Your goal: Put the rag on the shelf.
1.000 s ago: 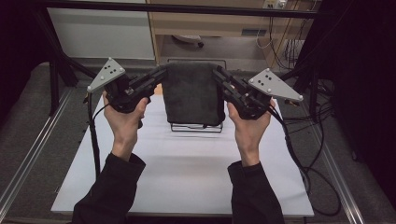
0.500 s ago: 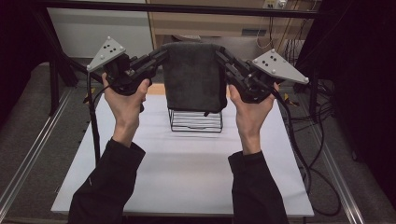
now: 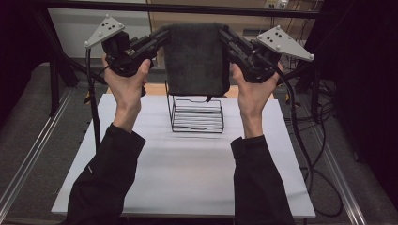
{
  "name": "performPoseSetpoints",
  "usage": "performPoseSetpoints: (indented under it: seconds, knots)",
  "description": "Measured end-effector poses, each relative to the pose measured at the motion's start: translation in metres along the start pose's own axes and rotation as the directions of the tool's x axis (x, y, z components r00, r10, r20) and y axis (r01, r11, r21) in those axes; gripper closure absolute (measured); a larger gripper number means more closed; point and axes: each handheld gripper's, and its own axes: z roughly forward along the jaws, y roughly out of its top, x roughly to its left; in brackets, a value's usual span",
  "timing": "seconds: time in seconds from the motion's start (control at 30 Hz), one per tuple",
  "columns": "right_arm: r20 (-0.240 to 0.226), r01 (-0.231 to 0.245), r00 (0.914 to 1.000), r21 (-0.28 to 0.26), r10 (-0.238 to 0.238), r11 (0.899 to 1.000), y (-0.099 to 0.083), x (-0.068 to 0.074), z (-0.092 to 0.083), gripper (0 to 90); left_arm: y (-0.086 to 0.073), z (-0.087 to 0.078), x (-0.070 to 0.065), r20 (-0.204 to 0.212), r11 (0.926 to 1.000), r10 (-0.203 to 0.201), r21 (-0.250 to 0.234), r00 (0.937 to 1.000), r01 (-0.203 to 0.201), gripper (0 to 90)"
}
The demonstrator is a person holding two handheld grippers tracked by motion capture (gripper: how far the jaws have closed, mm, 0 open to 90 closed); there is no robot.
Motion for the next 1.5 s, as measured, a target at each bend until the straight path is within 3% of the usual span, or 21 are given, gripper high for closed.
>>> performPoseSetpoints:
  seconds: [0.33,0.47,0.63,0.93,1.07,1.37,1.5]
  knots:
    - [0.008,0.005,1.0,-0.012,-0.005,1.0,0.009,-0.01,0.015,81.3,0.013,0.012,0.006,-0.011,0.9999,-0.002,-0.014,0.9999,0.002,80.7]
    - [0.011,0.021,0.9997,-0.017,-0.02,1.0,0.015,-0.014,0.02,81.3,0.021,0.017,0.008,-0.023,0.9996,0.022,-0.017,0.9995,-0.022,80.7]
    - [0.017,0.027,0.9995,-0.02,-0.027,0.999,0.021,-0.02,0.03,81.3,0.026,0.026,0.014,-0.033,0.9997,0.01,-0.021,0.9994,-0.011,80.7]
    - [0.019,0.032,0.9993,-0.012,-0.032,0.999,0.023,-0.031,0.048,81.4,0.028,0.038,0.027,-0.04,0.9994,-0.023,-0.026,0.999,0.022,80.7]
    - [0.023,0.046,0.9987,0.009,-0.046,0.999,0.021,-0.034,0.058,81.3,0.026,0.044,0.033,-0.06,0.9999,-0.013,-0.012,0.9981,0.012,80.7]
    - [0.022,0.03,0.9993,0.038,-0.031,0.999,0.014,-0.044,0.069,81.3,0.02,0.055,0.045,-0.06,0.9996,-0.013,0.024,0.9981,0.014,80.7]
    - [0.025,0.046,0.9986,0.055,-0.047,0.997,0.011,-0.045,0.071,81.4,0.016,0.058,0.048,-0.065,0.9992,-0.02,0.033,0.9977,0.022,80.7]
